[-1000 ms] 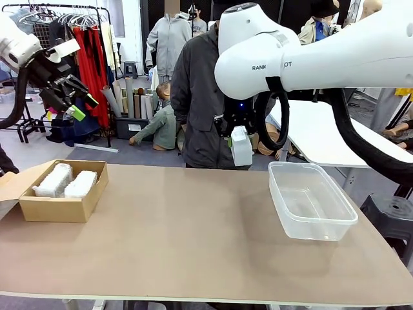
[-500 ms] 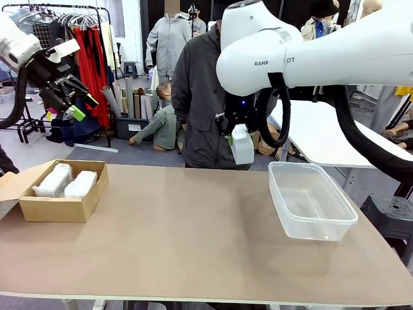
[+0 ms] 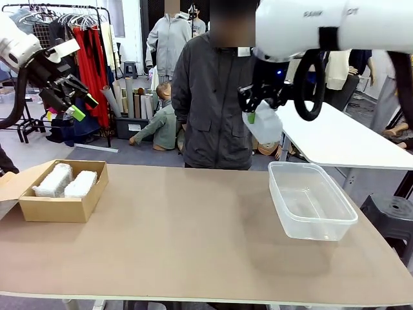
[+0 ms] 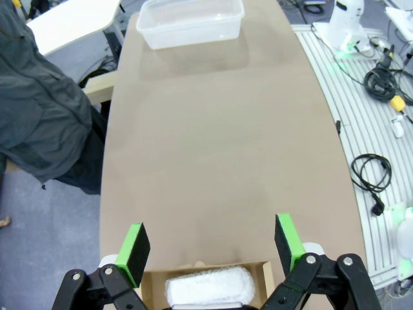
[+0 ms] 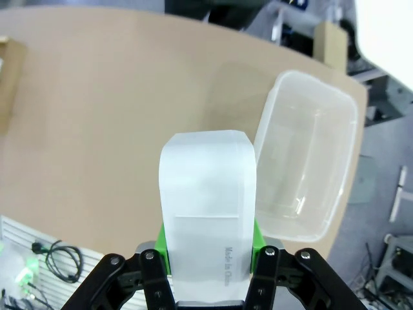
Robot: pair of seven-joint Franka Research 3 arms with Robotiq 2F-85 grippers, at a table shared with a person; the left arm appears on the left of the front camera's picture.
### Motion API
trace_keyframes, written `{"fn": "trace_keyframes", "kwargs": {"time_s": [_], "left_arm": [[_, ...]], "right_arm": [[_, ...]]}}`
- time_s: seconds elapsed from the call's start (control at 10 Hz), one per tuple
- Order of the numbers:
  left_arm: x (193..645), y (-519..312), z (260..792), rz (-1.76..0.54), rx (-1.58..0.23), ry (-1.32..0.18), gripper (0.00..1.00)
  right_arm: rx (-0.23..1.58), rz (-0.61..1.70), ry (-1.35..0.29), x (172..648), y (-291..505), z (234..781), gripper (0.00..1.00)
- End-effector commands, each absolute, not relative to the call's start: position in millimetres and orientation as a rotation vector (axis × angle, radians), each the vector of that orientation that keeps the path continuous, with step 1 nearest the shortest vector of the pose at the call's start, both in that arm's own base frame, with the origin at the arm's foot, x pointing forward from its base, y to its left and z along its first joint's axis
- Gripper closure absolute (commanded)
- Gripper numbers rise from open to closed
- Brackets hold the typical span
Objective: Separate and place wrapped and unwrapped clocks.
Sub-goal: If the picked Digital clock is wrapped, place it in the Package Box ; if not, place it in the Organizing box.
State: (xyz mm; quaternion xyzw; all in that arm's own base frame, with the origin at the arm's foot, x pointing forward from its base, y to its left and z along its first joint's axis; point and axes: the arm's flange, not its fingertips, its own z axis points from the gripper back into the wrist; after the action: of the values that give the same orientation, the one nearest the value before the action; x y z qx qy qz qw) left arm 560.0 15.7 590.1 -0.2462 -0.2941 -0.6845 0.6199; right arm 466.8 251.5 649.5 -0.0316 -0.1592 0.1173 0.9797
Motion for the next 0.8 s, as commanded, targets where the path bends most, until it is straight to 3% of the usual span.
{"fn": "trace_keyframes", "kwargs": {"time_s": [0.0,0.7], "left_arm": [[559.0,15.6,590.1,-1.578,-0.562,-0.668,0.0],[559.0,15.6,590.1,-1.578,-0.562,-0.668,0.0]], "right_arm": [[-0.03,0.28,-0.31,447.1,220.6,650.0,1.0],[-0.036,0.258,-0.197,399.5,121.3,621.1,1.0]]}}
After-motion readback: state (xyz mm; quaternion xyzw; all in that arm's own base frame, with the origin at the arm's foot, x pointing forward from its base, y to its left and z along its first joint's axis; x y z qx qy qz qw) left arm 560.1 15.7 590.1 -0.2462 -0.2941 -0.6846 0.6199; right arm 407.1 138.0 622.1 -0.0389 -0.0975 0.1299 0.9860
